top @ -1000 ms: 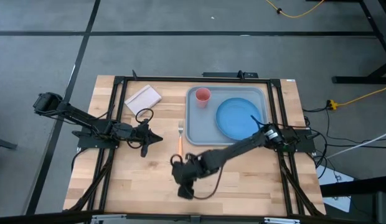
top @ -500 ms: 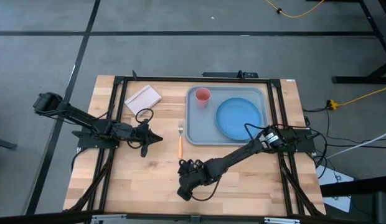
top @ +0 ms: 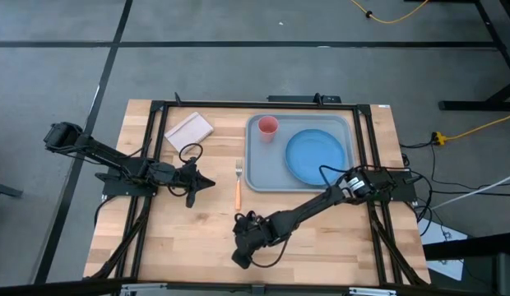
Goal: Pick and place plate/cup/fork/spoon on tray
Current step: Put the black spoon on the gray serving tray to the left of the blue plate
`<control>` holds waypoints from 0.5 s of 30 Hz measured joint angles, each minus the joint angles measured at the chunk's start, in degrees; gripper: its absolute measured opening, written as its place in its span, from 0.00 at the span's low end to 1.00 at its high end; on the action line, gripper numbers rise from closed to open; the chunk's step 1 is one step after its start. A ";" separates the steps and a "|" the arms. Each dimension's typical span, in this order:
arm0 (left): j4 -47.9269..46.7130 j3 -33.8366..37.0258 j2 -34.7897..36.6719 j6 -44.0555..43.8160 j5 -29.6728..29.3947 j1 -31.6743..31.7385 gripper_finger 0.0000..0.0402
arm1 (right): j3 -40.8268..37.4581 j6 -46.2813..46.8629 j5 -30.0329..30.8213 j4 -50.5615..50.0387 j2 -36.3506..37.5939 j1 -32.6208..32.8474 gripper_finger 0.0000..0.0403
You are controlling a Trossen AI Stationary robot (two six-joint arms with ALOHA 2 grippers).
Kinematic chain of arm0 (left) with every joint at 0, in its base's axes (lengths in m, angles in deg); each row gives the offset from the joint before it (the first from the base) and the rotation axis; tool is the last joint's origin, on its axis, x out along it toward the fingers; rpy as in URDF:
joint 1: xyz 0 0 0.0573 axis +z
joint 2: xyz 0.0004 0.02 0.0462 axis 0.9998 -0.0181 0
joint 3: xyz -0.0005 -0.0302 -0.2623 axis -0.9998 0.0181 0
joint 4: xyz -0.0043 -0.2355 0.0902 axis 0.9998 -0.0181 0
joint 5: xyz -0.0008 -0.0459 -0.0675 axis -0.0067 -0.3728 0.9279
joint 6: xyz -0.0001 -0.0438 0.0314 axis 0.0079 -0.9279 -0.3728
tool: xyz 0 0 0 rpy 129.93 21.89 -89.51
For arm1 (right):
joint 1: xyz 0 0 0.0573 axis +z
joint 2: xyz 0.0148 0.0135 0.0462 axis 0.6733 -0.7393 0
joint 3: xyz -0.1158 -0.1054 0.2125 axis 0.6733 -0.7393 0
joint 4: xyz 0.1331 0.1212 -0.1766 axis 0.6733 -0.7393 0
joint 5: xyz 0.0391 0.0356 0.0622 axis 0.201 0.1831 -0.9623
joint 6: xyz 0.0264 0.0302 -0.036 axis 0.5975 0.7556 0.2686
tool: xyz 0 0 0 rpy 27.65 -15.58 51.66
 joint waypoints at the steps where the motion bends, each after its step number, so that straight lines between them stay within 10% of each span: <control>1: -0.05 0.00 0.02 0.00 -0.02 0.00 0.00 | -0.02 0.50 -0.67 -0.41 -0.07 0.02 0.28; 15: -0.34 0.00 0.02 0.02 0.00 0.00 0.00 | 0.17 4.17 -3.86 -5.67 -0.45 0.90 0.28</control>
